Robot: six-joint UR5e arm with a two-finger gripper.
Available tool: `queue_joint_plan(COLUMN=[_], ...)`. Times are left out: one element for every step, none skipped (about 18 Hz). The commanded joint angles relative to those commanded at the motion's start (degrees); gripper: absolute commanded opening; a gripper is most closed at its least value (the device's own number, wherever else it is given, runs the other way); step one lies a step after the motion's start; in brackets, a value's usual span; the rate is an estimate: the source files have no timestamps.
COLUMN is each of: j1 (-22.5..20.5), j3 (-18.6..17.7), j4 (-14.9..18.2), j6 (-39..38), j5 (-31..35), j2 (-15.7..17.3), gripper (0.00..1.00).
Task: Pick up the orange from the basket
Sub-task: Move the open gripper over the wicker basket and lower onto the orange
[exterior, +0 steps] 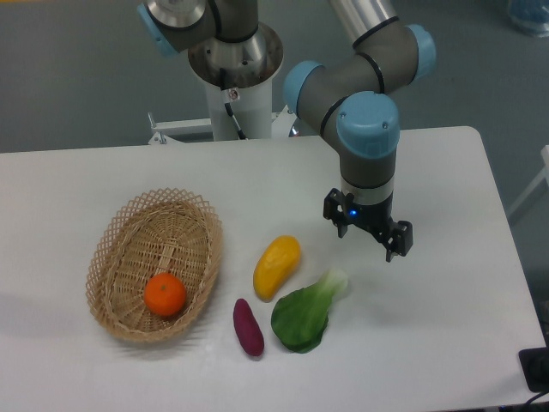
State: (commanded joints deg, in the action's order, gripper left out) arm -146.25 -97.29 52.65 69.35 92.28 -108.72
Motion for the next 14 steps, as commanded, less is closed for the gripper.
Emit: queue_joint_plan(j1=[0.1, 0.1, 0.1, 0.1, 0.2, 0.4, 0.5, 0.7, 1.6, 2.2, 2.9, 4.0, 5.3, 6.1], j3=[0.1, 0.0, 0.0, 0.0, 0.1, 0.3, 0.1, -0.1, -0.2, -0.3, -0.3, -0.3, -0.7, -0.8], j4=[0.0, 0.0, 0.0, 0.0, -0.1, 0.0, 0.0, 0.1, 0.1, 0.1, 0.0, 0.0, -0.6, -0.7], j6=[0.0, 0.0, -0.1, -0.2, -0.7, -0.8, -1.0, -1.2, -2.6, -3.9, -5.2, -7.4, -9.6, -11.1], j5=[-0.1, -0.2, -0.2, -0.3, -0.3, -0.2, -0.1, -0.2, -0.1, -0.2, -0.2, -0.3, -0.3, -0.3], j2=[0.0, 0.1, 0.1, 0.1, 0.1, 0.0, 0.0, 0.0, 0.0, 0.0, 0.0, 0.0, -0.1, -0.1], gripper=[1.0, 1.0, 1.0, 1.0, 1.0, 1.0, 1.0, 1.0, 1.0, 1.0, 1.0, 1.0, 1.0, 1.0])
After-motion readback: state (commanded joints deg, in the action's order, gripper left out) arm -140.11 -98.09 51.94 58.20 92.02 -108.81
